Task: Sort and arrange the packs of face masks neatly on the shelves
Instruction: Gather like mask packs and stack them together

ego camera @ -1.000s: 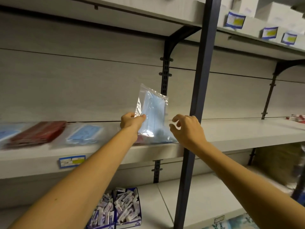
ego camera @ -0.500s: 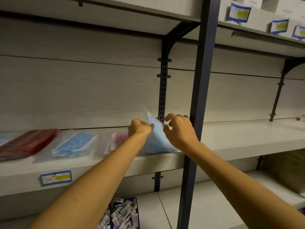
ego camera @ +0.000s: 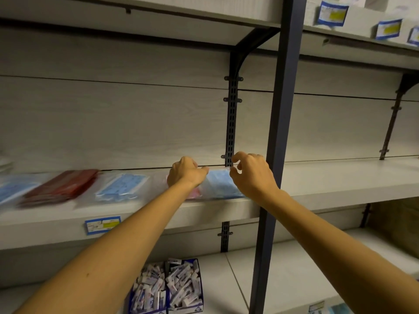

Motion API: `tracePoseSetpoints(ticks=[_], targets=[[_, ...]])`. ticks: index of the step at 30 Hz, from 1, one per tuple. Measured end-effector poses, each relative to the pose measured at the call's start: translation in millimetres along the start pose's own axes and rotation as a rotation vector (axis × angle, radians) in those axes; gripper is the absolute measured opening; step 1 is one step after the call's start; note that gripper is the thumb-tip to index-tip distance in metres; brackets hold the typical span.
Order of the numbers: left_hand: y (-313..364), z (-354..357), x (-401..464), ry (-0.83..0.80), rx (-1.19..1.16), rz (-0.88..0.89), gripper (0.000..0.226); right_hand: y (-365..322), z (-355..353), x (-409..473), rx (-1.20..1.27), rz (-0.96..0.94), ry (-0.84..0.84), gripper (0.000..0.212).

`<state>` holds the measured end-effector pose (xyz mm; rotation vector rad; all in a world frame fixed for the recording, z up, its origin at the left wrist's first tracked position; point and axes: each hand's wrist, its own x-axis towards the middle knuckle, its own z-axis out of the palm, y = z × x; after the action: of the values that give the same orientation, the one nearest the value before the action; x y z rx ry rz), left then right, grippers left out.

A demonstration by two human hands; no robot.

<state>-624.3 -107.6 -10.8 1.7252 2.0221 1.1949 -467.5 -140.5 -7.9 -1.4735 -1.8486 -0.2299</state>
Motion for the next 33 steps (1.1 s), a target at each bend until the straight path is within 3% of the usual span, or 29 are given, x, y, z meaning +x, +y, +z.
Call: tracePoseSetpoints(ticks=[12, 21, 28, 33], targets=[[-24, -32, -30, -0.015, 0.213, 0.231, 0.028, -9, -21, -47, -0.058, 0.053, -0.014, 0.034], [-34, -29, -26, -0.082, 0.187, 0.337, 0.013, 21, -54, -65, -0.145, 0.162, 0.03, 0.022], [-47, -16, -36, -0.149, 0.212, 0.384, 0.014, 42, -54, -89, -0.152, 0.249, 0.015, 0.028], [-34, -18, -30, -0.109, 0.234, 0.404, 0.013, 55, -55, -81, -0.149, 0.232, 0.019, 0.028]])
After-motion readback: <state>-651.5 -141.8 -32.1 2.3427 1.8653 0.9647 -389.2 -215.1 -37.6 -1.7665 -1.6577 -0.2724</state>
